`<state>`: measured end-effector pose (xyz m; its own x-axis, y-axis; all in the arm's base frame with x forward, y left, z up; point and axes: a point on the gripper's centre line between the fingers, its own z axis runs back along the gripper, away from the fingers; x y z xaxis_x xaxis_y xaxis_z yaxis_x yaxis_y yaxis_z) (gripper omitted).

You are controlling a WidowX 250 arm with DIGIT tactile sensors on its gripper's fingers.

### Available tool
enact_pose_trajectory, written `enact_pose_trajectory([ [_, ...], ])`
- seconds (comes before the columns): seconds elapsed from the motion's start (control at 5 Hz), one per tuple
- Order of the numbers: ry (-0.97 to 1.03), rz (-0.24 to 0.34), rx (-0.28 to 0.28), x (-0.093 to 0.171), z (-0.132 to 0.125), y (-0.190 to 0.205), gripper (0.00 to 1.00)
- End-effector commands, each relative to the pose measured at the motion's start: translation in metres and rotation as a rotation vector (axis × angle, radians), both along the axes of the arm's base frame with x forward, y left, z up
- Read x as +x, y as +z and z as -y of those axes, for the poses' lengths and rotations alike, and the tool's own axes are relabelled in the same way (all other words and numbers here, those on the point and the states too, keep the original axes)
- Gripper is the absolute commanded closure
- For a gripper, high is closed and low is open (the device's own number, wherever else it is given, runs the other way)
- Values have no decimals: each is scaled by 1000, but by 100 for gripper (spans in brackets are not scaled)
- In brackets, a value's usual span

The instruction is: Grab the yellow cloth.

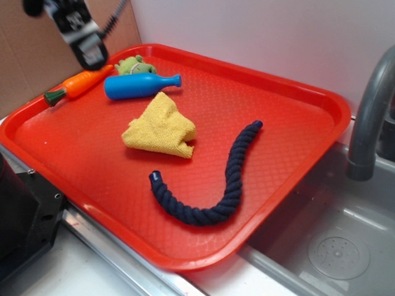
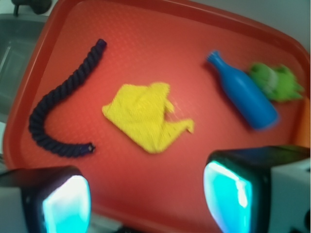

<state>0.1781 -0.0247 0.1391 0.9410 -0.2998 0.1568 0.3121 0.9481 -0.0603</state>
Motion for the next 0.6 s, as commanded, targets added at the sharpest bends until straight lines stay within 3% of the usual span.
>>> enact_pose_trajectory([
  [0.0, 2, 34, -3, 5, 1, 4, 0],
  [0.2, 2, 34, -3, 5, 1, 4, 0],
  [0.4, -86, 71, 11, 18, 14, -25, 0],
])
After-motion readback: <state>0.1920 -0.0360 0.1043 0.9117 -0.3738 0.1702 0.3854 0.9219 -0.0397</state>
